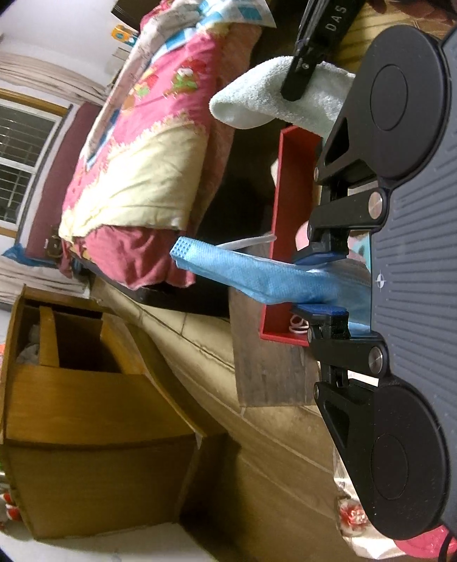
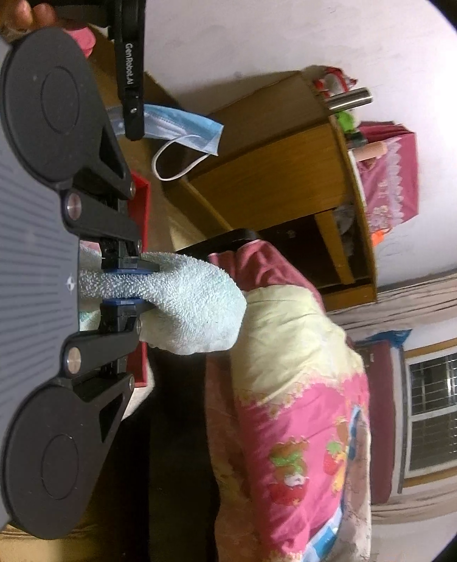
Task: Organize soft objects
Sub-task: 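Carry the blue mask and green towel over the red box and release both, then grasp the cream plush doll with the left gripper while the right approaches the pink hat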
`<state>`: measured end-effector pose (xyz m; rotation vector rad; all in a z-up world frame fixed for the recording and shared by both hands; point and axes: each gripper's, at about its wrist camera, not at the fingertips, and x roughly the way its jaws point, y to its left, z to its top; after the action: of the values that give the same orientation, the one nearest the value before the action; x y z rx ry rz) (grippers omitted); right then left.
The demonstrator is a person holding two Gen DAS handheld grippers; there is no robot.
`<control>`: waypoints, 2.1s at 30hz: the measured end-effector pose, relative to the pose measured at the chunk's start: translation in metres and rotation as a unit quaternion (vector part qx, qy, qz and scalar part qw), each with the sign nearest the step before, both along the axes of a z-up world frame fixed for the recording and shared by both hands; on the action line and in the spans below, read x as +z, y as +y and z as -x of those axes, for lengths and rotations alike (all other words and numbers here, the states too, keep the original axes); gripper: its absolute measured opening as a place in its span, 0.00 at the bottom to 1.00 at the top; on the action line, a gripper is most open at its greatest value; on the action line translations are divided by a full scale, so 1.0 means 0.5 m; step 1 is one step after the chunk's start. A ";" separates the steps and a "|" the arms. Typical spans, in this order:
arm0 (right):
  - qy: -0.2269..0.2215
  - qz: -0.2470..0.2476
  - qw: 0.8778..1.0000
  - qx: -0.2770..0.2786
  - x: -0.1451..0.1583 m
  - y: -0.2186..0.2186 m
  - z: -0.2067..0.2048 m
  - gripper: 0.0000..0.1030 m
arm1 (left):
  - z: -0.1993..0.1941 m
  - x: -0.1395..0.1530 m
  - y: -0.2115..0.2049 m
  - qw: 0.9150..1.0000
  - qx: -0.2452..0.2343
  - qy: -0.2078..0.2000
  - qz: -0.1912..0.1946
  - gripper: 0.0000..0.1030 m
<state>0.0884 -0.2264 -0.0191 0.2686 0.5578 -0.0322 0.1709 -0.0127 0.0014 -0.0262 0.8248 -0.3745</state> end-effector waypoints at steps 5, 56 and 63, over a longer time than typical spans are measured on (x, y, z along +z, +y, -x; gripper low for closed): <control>0.040 0.012 0.999 0.011 -0.035 0.014 -0.019 0.00 | -0.004 -0.018 -0.014 1.000 -0.011 0.005 -0.021 0.31; 0.195 0.014 0.975 0.106 -0.195 0.169 0.040 0.41 | 0.197 -0.232 0.047 0.966 0.086 0.244 -0.027 0.75; 0.226 -0.020 0.968 0.111 -0.238 0.155 0.029 0.08 | 0.199 -0.231 0.056 0.966 0.070 0.247 -0.030 0.71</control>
<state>0.0739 -0.1488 -0.1383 0.2364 1.0400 0.1378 0.0714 0.0154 -0.1143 -0.1243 1.3205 -0.2078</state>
